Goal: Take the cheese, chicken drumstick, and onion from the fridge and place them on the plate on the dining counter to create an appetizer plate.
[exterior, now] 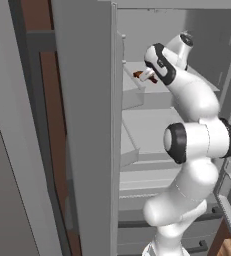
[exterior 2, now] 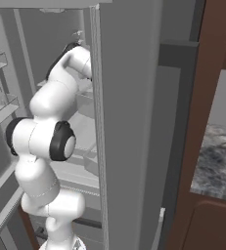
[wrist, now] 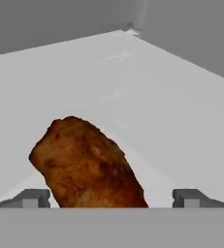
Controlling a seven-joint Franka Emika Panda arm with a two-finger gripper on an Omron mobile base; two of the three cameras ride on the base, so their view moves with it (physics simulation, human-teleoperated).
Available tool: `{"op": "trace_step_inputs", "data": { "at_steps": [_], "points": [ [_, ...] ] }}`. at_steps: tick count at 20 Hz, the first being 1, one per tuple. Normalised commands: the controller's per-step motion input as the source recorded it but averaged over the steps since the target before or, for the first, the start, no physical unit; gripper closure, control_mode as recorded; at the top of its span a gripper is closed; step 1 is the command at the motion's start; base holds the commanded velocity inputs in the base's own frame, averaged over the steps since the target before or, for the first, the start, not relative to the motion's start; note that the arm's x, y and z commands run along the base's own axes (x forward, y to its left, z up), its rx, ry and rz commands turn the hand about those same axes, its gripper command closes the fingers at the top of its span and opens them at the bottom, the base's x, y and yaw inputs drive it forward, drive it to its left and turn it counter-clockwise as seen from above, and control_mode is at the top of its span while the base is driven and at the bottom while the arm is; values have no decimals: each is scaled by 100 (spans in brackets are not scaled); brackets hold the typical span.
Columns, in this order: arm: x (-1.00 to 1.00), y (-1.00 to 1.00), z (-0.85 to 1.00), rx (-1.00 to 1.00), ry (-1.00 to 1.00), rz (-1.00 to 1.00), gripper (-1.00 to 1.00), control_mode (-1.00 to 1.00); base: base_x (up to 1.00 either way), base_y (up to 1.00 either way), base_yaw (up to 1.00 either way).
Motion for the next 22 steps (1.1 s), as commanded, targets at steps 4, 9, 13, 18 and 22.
{"op": "trace_step_inputs", "data": {
  "at_steps": [4, 9, 13, 18, 22],
  "points": [
    [2, 0, -49, -11, 9, 3, -100, -100, 0, 0, 0],
    [0, 1, -57, -14, 9, 0, 100, -100, 0, 0, 0],
    [-26, -1, -52, -11, -3, 0, 100, -100, 0, 0, 0],
    [-59, -4, -42, -6, -15, 0, 100, -100, 0, 0, 0],
    [-76, -2, -22, -1, -5, 0, 100, -100, 0, 0, 0]
  ]
}}
